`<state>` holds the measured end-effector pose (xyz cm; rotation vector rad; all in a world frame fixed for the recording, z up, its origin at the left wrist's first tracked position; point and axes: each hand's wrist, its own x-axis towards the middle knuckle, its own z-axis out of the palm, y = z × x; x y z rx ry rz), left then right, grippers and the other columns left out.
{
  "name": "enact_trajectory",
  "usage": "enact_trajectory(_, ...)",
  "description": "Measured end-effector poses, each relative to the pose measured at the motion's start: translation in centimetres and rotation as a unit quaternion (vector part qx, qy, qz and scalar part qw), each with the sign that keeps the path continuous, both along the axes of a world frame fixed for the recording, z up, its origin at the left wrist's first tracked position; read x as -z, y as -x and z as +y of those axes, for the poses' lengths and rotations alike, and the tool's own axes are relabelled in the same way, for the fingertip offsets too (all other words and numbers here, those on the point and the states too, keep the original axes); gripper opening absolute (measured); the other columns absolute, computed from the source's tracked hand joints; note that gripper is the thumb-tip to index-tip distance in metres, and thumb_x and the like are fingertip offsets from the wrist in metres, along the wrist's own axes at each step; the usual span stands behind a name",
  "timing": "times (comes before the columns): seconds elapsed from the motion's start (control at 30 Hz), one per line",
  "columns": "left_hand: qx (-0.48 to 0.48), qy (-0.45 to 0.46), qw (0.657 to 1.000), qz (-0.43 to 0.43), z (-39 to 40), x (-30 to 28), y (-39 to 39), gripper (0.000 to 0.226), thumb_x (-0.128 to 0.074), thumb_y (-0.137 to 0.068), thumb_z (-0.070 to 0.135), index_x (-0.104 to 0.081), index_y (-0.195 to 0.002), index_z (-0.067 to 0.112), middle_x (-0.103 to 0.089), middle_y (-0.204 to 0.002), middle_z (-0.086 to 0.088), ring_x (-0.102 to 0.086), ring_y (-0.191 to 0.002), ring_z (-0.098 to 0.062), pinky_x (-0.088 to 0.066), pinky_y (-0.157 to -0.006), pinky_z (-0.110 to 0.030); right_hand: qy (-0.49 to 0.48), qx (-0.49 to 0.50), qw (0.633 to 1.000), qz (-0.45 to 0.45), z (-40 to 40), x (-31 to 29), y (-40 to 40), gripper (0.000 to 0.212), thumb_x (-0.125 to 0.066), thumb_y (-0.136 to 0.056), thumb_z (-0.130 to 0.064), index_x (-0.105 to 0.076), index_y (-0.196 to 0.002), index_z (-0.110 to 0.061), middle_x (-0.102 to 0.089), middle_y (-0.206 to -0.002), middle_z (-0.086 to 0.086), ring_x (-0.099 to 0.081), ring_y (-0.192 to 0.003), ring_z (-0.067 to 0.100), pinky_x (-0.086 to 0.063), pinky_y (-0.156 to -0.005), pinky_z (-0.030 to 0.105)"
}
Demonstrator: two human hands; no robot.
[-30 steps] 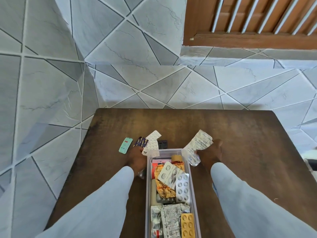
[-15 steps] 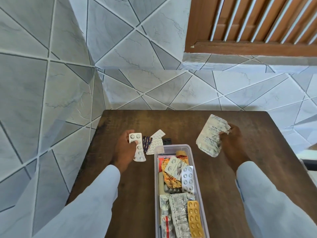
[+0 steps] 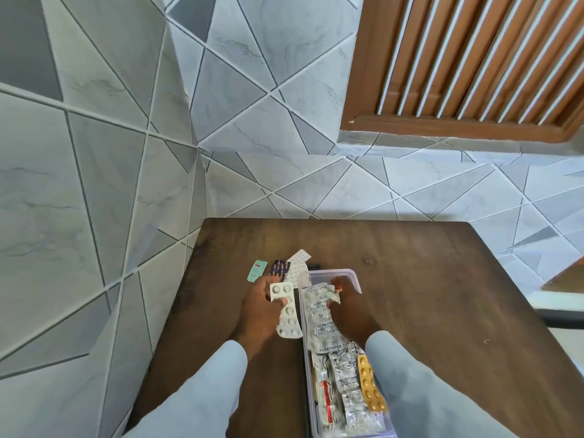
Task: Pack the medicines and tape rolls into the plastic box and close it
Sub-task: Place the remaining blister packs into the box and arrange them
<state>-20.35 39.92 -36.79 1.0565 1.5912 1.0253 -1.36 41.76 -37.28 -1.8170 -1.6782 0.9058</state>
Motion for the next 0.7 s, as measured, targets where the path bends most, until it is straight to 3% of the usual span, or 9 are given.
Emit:
enact_trajectory(0.1,-0.002,-0.004,1.000,0.005,-0.6,-0.3,-0.1,0.032,-0.067,-0.089,0.011,-0.054,-0.110,0.030,-0.063,-0.100,0.014,-0.065,-0.084,-0.003,-0.051,-0.058,-0.014,-0.050,0.012,0.998,-0.047,0.4,0.0,0.3,0.036,-0.054,-0.091,-0.008,-0.050,-0.125,-0.018,-0.057,-0.121,0.003,-0.059,-0.093,0.021,-0.049,-0.078,0.027)
enact_trajectory(0.2,-0.011,-0.003,1.000,0.003,-0.9,-0.6,-0.3,0.031,-0.067,-0.089,0.014,-0.053,-0.110,0.032,-0.065,-0.103,0.011,-0.068,-0.087,-0.007,-0.055,-0.061,-0.018,-0.042,-0.018,0.990,-0.133,0.9,0.3,0.0,0.046,-0.059,-0.091,-0.022,-0.044,-0.135,-0.022,-0.048,-0.138,0.004,-0.051,-0.121,0.028,-0.047,-0.099,0.039)
enact_trajectory(0.3,-0.028,-0.007,1.000,-0.002,-0.9,-0.7,-0.8,0.031,-0.067,-0.089,0.013,-0.054,-0.109,0.032,-0.066,-0.104,0.009,-0.068,-0.089,-0.009,-0.055,-0.063,-0.020,-0.102,-0.065,0.951,-0.284,0.3,0.8,-0.3,0.042,-0.048,-0.094,-0.036,-0.050,-0.133,-0.020,-0.051,-0.137,0.008,-0.047,-0.126,0.033,-0.041,-0.102,0.043)
enact_trajectory(0.43,-0.030,-0.010,0.999,-0.005,-1.0,-0.8,-1.8,0.031,-0.068,-0.089,0.015,-0.053,-0.112,0.030,-0.064,-0.104,0.011,-0.067,-0.090,-0.009,-0.054,-0.061,-0.017,-0.115,-0.182,0.906,-0.364,-1.4,3.0,-0.8,0.058,-0.020,-0.099,-0.050,-0.058,-0.133,-0.021,-0.056,-0.141,0.005,-0.049,-0.133,0.034,-0.026,-0.106,0.053)
enact_trajectory(0.57,-0.026,-0.010,1.000,0.012,-0.6,-0.8,-2.6,0.031,-0.068,-0.088,0.015,-0.053,-0.112,0.028,-0.066,-0.109,0.006,-0.067,-0.093,-0.011,-0.057,-0.065,-0.020,-0.077,-0.208,0.894,-0.390,-1.5,4.3,-1.2,0.065,-0.015,-0.098,-0.055,-0.055,-0.137,-0.022,-0.052,-0.145,0.003,-0.043,-0.137,0.035,-0.020,-0.106,0.062)
enact_trajectory(0.7,-0.014,0.000,0.999,0.031,-0.1,-1.0,-3.2,0.031,-0.064,-0.091,0.017,-0.050,-0.115,0.031,-0.063,-0.115,0.007,-0.066,-0.099,-0.014,-0.056,-0.065,-0.019,-0.060,-0.209,0.897,-0.384,-1.6,4.5,-1.2,0.065,-0.017,-0.098,-0.057,-0.054,-0.138,-0.021,-0.052,-0.145,0.003,-0.044,-0.136,0.034,-0.018,-0.107,0.060)
